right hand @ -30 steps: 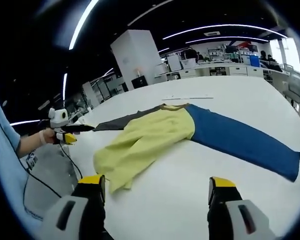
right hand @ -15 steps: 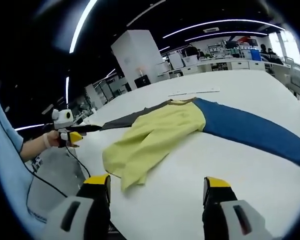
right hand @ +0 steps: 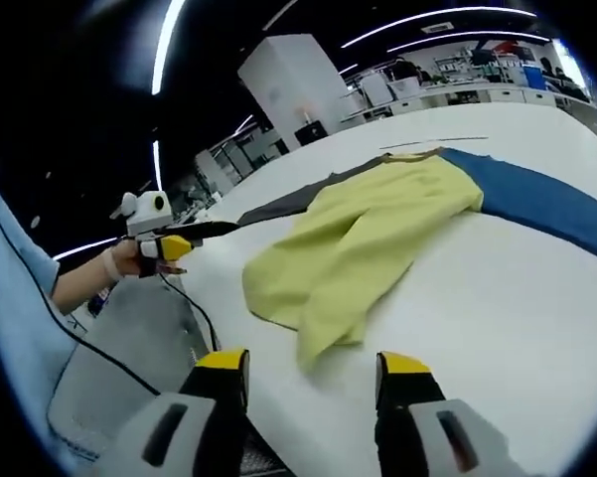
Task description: Fold the garment on the visible template until the final outline fits inside the template.
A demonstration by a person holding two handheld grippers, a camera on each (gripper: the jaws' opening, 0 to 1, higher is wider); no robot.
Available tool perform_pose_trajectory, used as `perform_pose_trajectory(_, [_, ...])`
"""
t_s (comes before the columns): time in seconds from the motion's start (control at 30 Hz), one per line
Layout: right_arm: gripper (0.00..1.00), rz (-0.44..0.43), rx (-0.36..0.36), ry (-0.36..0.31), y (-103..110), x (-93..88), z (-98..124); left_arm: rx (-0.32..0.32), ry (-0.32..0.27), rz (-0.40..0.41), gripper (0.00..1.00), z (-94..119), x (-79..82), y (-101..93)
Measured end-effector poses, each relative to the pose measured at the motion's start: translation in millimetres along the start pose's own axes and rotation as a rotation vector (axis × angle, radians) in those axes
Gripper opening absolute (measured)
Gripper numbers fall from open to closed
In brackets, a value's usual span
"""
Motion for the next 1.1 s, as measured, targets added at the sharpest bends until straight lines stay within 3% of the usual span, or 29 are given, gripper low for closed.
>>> perform_pose_trajectory(0.2, [0.37,-0.034,0.039,0.018,7,1.2,-11,0.003,0.002,-0.001,0.82,4,-0.7,2.4])
perform_pose_trajectory(0.63, [0.23,-0.084,0.031,0.007,3,0.8,-14,-0.015,-0.001,0.016,0.81,2,-5.3,-0.5])
perform_pose_trajectory(0.9, [0.00,-0.133,0.014,-0.021,0,4.5,-12,-0.033,0.007,0.007,0.79,-2,-3.1,-3.1])
perform_pose_trajectory(1.1, [0.00,-0.166,0.003,-0.056,-7,10.4,-2,-0.046,0.010,0.002,0.78,-5,-3.1,-5.5])
Point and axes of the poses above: the point that each gripper's makers call its tool centre point, and the gripper's own axes: z roughly backward along the fingers, y roughly to its left, x roughly out of its top, the point moved 7 cm from there along z, roughly backward along the fingers, and after that the axes turned 7 degrees about -z, right-handed, at the moved point
